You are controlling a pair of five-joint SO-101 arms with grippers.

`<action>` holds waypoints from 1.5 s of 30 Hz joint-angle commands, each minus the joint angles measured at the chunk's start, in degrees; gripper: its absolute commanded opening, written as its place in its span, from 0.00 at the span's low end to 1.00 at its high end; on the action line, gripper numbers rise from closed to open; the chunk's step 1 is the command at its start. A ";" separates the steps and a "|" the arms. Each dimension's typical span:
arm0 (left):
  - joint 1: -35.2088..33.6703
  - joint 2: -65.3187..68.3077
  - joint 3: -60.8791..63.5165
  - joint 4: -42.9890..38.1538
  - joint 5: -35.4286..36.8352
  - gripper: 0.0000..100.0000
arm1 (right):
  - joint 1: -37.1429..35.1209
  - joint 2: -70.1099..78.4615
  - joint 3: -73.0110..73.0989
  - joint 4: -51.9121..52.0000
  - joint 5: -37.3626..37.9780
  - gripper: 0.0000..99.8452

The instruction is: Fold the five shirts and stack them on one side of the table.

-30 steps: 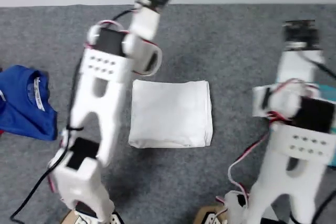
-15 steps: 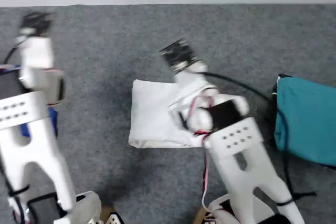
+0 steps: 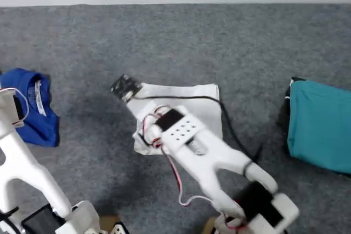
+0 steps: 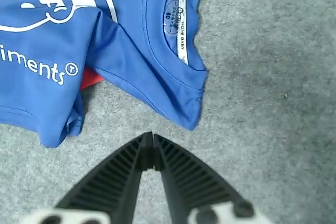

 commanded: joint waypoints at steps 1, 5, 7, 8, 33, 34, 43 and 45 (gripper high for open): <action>-0.18 -2.11 0.13 -1.41 -0.53 0.00 | -1.63 5.05 -0.62 -1.10 -0.62 0.01; -0.18 -2.11 0.13 -1.58 -0.53 0.00 | -1.63 7.52 -2.46 -0.66 -0.35 0.01; -0.09 -2.02 0.13 -1.58 -0.53 0.00 | -1.19 6.90 -4.57 -0.22 -0.26 0.01; 0.00 -2.02 0.13 -1.58 -0.53 0.00 | -0.92 6.02 -6.24 1.19 -0.26 0.01; 0.00 -2.46 4.09 -1.23 -0.44 0.00 | 6.29 38.29 -52.75 -1.45 6.24 0.01; -0.09 -2.46 4.18 -1.23 -0.44 0.00 | 6.29 38.37 -54.95 0.66 6.24 0.01; 0.18 -2.55 3.91 -1.23 -0.44 0.00 | 8.13 33.19 -72.70 26.86 5.98 0.01; 0.18 -2.55 3.91 -1.23 -0.44 0.00 | 9.01 31.60 -74.46 31.69 5.89 0.01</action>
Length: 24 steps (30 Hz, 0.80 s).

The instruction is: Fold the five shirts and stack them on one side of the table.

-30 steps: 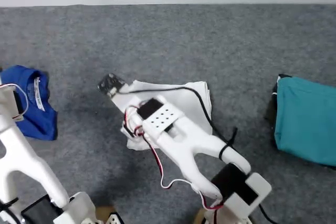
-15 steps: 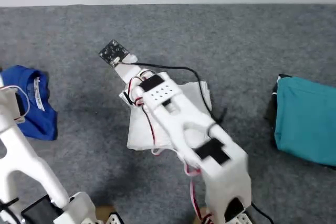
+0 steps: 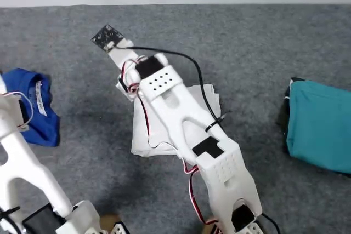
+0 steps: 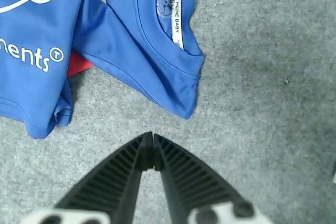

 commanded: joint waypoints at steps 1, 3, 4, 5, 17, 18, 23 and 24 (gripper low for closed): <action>0.18 -2.46 -0.31 -0.70 -0.44 0.00 | 2.59 -6.46 -6.07 8.48 0.26 0.01; 0.18 -2.46 -0.22 -0.70 -0.44 0.00 | 3.74 -7.69 -6.68 12.26 0.18 0.01; 0.26 -2.46 -0.22 -0.70 -0.44 0.00 | 4.26 -8.31 -7.03 14.02 0.18 0.01; 0.26 -2.46 -0.22 -0.70 -0.44 0.00 | 4.79 -8.92 -7.30 15.96 0.18 0.01; 3.60 -2.29 -0.40 3.25 -0.44 0.00 | 12.97 -13.58 -5.10 27.38 -17.41 0.04; 4.31 -2.29 -0.40 3.25 -0.44 0.00 | 13.76 -13.58 -3.69 27.38 -19.16 0.07; 7.56 -1.93 -0.13 3.08 -0.44 0.00 | 16.84 -13.14 2.64 27.21 -29.19 0.21; 8.09 -1.85 -0.13 2.99 -0.44 0.00 | 16.84 -12.88 3.60 27.21 -30.59 0.24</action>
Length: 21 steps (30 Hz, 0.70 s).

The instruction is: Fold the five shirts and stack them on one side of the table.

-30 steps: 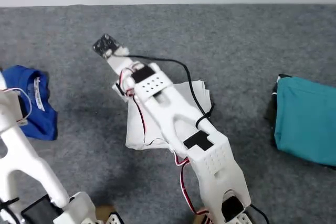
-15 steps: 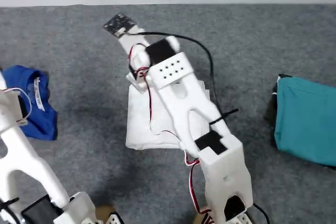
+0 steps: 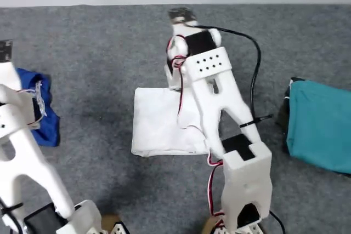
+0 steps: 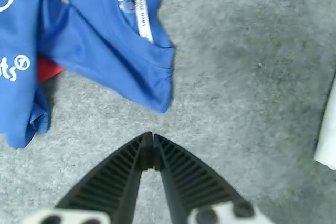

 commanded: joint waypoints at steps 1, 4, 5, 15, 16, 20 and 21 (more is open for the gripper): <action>2.20 -1.85 -0.22 0.26 -0.44 0.00 | 1.36 -2.95 1.76 2.33 -5.80 0.25; 3.96 -1.85 -0.22 0.26 -0.44 0.00 | 1.27 -1.10 2.29 2.33 -7.74 0.25; 4.66 -1.85 -0.22 0.26 -0.44 0.00 | 1.27 -0.04 2.29 2.33 -8.18 0.25; 5.98 -1.76 -0.13 0.44 -0.44 0.00 | 3.56 13.58 2.02 2.24 -11.25 0.25; 5.98 -1.76 -0.13 0.53 -0.35 0.00 | 3.91 13.93 2.02 2.24 -11.25 0.25; 5.98 -1.76 -0.04 0.62 -0.18 0.00 | 5.93 13.58 1.93 2.24 -11.08 0.25; 5.98 -1.76 0.22 0.62 -0.09 0.00 | 6.11 13.14 1.93 2.24 -11.08 0.25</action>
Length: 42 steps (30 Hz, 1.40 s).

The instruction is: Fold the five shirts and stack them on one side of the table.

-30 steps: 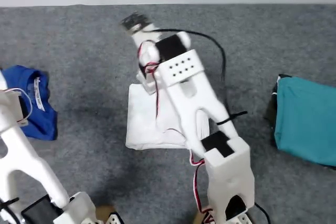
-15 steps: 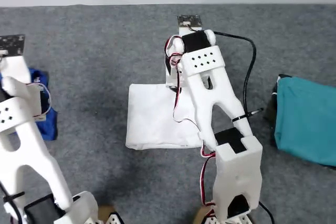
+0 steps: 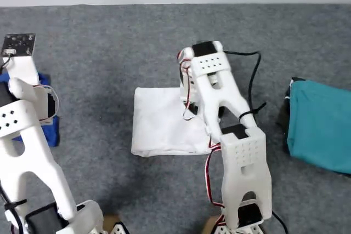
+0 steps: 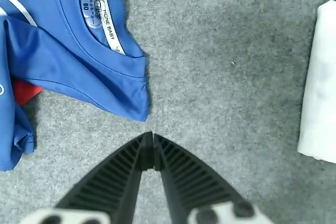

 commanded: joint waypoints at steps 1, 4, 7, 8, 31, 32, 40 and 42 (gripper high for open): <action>0.35 -1.76 0.84 0.35 -0.09 0.00 | 1.80 -1.80 -0.88 2.24 -0.44 0.25; 0.35 -1.76 3.21 0.26 -0.09 0.00 | 2.51 -1.89 -0.88 1.98 -0.44 0.25; 0.35 -1.85 4.09 0.26 -0.09 0.00 | 3.30 -0.04 -0.79 0.75 -0.44 0.25; 0.35 -1.85 4.09 0.26 -0.09 0.00 | 3.38 0.84 -0.79 -0.13 -0.44 0.25; 0.35 -1.85 4.09 0.18 -0.09 0.00 | 9.01 9.45 -10.99 -0.13 0.79 0.01; 0.35 -1.85 4.09 0.18 -0.09 0.00 | 9.63 9.54 -12.92 -0.13 2.90 0.01; 0.35 -1.85 4.09 0.18 -0.09 0.00 | 10.86 10.07 -25.49 -7.96 32.26 0.01; 0.35 -1.85 4.09 -0.18 -0.09 0.00 | 10.59 10.24 -25.41 -13.23 39.65 0.01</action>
